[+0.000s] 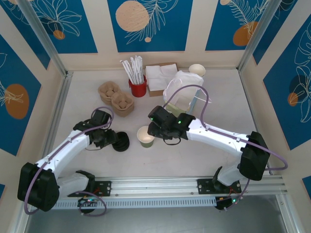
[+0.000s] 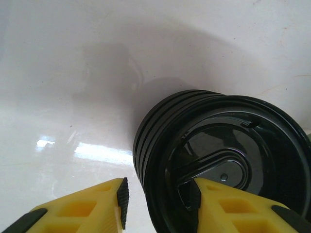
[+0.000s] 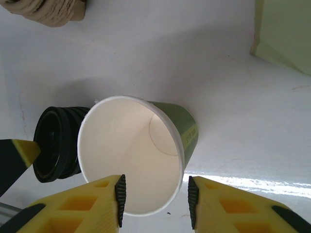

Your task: Pack the takeout coffee

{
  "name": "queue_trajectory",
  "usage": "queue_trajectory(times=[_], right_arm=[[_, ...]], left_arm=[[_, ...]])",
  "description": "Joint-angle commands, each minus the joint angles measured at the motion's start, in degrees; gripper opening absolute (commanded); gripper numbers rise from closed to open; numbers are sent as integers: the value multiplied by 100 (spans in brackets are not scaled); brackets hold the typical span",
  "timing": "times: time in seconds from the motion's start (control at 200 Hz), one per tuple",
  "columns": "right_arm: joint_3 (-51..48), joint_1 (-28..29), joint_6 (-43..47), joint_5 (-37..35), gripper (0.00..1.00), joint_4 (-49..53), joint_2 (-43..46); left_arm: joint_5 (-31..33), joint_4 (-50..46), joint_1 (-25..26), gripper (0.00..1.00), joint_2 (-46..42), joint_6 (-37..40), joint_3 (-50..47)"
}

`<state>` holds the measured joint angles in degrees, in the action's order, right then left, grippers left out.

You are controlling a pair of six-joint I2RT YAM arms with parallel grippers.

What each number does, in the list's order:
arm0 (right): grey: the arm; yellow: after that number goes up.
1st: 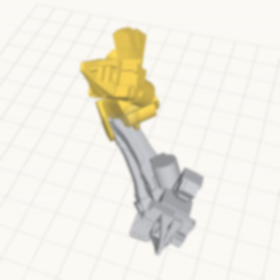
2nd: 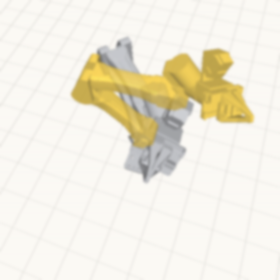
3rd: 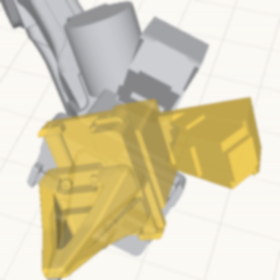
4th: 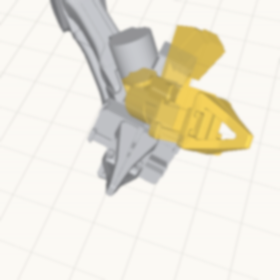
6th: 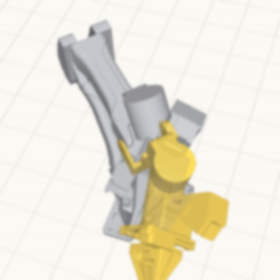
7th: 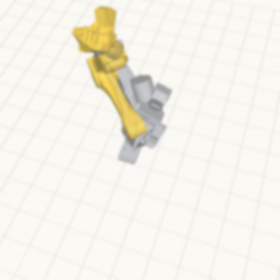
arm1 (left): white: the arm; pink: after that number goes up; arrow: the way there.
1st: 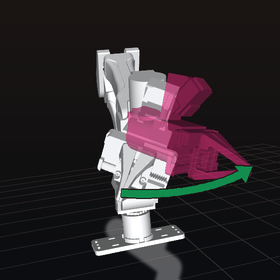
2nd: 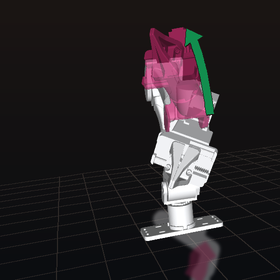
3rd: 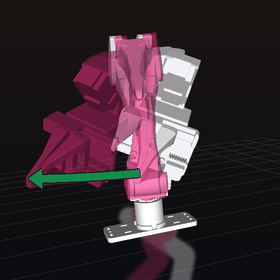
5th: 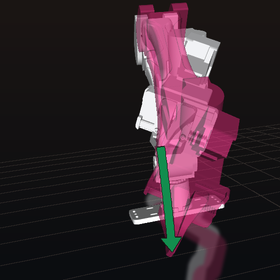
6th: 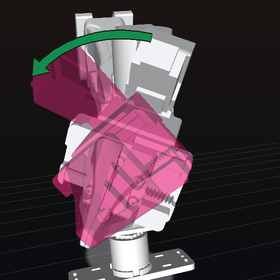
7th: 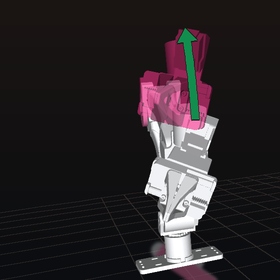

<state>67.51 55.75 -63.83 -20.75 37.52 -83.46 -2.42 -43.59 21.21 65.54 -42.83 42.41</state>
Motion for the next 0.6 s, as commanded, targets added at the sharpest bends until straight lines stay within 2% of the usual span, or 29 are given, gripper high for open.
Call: queue_trajectory(times=[0.0, 0.35, 0.595], right_arm=[[182, 6, 37, -25, 41, 228, 239], [124, 33, 11, -113, 42, 352, 456], [75, 33, -6, -148, 42, 388, 541]], left_arm=[[105, 51, 68, 37, 72, -52, -75], [127, 84, 157, 25, 109, -81, -84], [171, 88, 231, 23, 113, -129, -93]])
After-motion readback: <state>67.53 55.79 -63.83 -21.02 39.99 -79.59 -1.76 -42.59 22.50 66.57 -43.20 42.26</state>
